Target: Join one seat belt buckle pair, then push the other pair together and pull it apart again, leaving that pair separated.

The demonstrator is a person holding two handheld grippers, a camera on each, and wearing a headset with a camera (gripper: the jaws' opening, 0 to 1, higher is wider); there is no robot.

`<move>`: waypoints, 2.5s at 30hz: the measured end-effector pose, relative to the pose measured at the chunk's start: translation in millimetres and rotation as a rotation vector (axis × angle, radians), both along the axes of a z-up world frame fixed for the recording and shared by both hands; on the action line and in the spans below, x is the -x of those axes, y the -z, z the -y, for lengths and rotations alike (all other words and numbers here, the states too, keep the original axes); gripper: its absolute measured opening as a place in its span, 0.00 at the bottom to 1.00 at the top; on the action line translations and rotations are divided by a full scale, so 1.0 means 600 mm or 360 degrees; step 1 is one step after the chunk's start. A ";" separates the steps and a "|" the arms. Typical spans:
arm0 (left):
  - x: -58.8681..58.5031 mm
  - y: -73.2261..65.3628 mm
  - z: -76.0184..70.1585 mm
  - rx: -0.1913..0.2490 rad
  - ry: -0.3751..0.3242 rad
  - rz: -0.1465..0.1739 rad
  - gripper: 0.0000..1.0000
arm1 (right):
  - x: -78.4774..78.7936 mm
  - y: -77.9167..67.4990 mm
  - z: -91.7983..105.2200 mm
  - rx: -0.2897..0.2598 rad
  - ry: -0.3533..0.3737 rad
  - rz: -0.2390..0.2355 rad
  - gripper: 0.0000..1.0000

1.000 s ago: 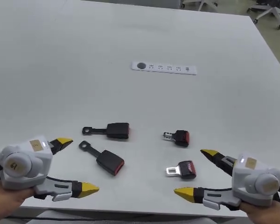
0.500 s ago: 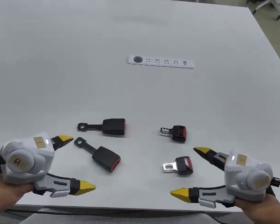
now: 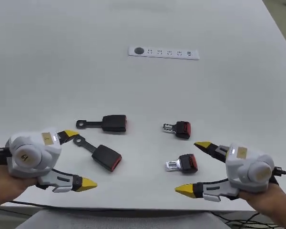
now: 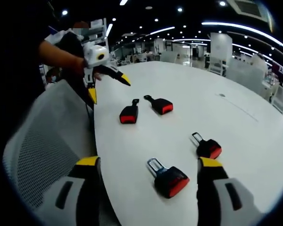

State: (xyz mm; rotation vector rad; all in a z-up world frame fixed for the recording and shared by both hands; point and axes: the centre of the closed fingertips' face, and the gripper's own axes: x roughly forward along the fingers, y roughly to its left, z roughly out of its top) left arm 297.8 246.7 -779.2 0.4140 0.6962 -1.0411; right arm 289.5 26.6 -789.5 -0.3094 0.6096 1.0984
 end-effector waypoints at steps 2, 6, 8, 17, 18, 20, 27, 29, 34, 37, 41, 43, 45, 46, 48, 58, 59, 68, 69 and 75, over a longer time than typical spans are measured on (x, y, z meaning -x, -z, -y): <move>-0.003 0.006 0.001 -0.0028 0.0041 0.0003 0.89 | -0.002 0.008 0.002 0.0021 -0.0025 -0.0010 0.87; -0.012 0.016 0.005 -0.0057 0.0098 -0.0005 0.88 | -0.004 0.021 0.007 0.0049 -0.0061 -0.0037 0.85; -0.016 0.024 0.008 -0.0086 0.0150 0.0000 0.86 | -0.007 0.028 0.011 0.0062 -0.0077 -0.0050 0.85; -0.037 0.065 0.026 -0.0223 0.0407 -0.0012 0.77 | -0.020 0.066 0.031 0.0142 -0.0155 -0.0133 0.82; -0.042 0.074 0.025 -0.0253 0.0442 -0.0017 0.76 | -0.022 0.068 0.032 0.0148 -0.0166 -0.0140 0.81; -0.048 0.083 0.030 -0.0270 0.0494 -0.0024 0.74 | -0.025 0.074 0.033 0.0144 -0.0178 -0.0171 0.81; -0.057 0.113 0.036 -0.0362 0.0663 -0.0056 0.65 | -0.033 0.090 0.033 0.0177 -0.0245 -0.0195 0.78; -0.055 0.121 0.037 -0.0388 0.0726 -0.0061 0.62 | -0.033 0.094 0.033 0.0192 -0.0279 -0.0195 0.76; -0.063 0.142 0.032 -0.0411 0.0725 -0.0104 0.57 | -0.035 0.110 0.042 0.0235 -0.0346 -0.0224 0.67; -0.065 0.135 0.040 -0.0351 0.0710 -0.0099 0.54 | -0.043 0.110 0.043 0.0228 -0.0380 -0.0211 0.62; -0.062 0.132 0.043 -0.0339 0.0696 -0.0096 0.50 | -0.041 0.112 0.051 0.0276 -0.0460 -0.0202 0.49; -0.056 0.129 0.047 -0.0328 0.0693 -0.0095 0.43 | -0.039 0.112 0.051 0.0282 -0.0491 -0.0197 0.46; -0.053 0.129 0.052 -0.0323 0.0671 -0.0073 0.39 | -0.036 0.114 0.052 0.0309 -0.0538 -0.0185 0.39; -0.054 0.129 0.050 -0.0327 0.0646 -0.0077 0.39 | -0.037 0.116 0.054 0.0327 -0.0568 -0.0145 0.39; -0.056 0.128 0.050 -0.0311 0.0594 -0.0076 0.38 | -0.036 0.116 0.055 0.0321 -0.0566 -0.0147 0.39; -0.058 0.127 0.048 -0.0319 0.0490 -0.0092 0.36 | -0.039 0.108 0.051 0.0180 -0.0433 -0.0154 0.36; -0.059 0.128 0.047 -0.0320 0.0485 -0.0094 0.36 | -0.039 0.107 0.050 0.0163 -0.0417 -0.0156 0.36; -0.060 0.128 0.046 -0.0331 0.0470 -0.0115 0.36 | -0.040 0.100 0.044 0.0131 -0.0394 -0.0148 0.36; -0.059 0.127 0.047 -0.0331 0.0468 -0.0116 0.36 | -0.040 0.099 0.043 0.0128 -0.0393 -0.0147 0.36; -0.059 0.126 0.046 -0.0337 0.0454 -0.0125 0.36 | -0.043 0.098 0.022 0.0089 -0.0374 -0.0134 0.36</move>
